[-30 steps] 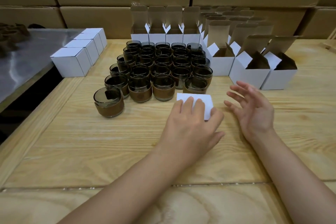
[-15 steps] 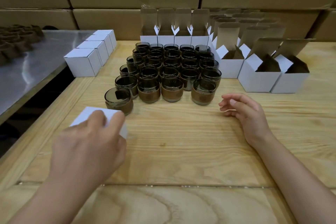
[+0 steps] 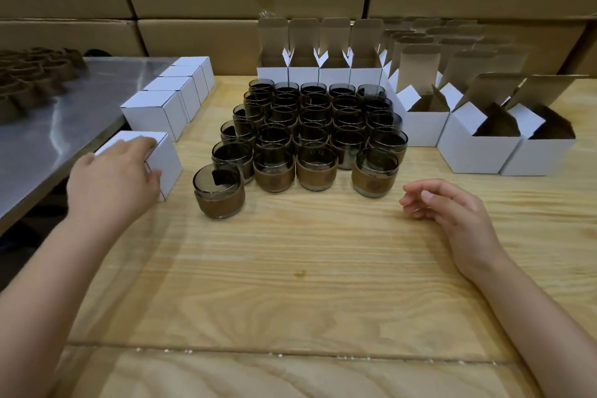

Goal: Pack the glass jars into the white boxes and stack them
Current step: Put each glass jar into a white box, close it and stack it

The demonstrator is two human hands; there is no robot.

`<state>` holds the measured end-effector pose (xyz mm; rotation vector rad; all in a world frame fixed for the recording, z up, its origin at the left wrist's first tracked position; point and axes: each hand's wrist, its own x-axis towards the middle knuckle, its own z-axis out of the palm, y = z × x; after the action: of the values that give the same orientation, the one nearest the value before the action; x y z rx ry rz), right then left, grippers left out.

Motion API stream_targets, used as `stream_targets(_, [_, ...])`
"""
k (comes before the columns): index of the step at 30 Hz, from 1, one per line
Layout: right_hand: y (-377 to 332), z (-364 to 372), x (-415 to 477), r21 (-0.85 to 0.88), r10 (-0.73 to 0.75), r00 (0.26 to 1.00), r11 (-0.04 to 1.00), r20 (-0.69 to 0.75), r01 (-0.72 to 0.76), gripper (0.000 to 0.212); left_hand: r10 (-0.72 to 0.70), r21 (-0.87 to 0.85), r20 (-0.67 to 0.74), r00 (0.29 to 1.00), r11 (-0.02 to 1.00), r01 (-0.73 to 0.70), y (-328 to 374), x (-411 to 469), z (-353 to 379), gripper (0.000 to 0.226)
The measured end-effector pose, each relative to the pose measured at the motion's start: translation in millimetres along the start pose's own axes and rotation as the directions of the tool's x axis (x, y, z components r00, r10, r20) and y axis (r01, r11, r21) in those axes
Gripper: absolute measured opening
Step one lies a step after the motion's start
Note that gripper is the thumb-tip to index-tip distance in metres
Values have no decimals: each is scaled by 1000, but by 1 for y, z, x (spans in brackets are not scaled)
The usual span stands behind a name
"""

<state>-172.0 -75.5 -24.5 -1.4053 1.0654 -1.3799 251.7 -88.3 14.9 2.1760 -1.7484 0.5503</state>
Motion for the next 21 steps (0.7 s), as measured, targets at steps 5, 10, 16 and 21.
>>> stream_targets(5, [3,-1,2,-3,17,1000,1000,1,-17,24,-14,-67,9,1000,998,14,-10,42,22,40])
stream_targets(10, [1,0,2,-6,23,1000,1000,1,-23,28,-53,-76,43,998,996,57,-14,74,36,40])
stream_targets(16, [2,-1,2,-8,20,1000,1000,13,-20,27,-83,-72,45,996,994,86,-16,86,44,39])
stream_targets(21, [2,0,2,-17,27,999,1000,23,-27,25,-103,-68,114,988,991,112,-14,89,38,31])
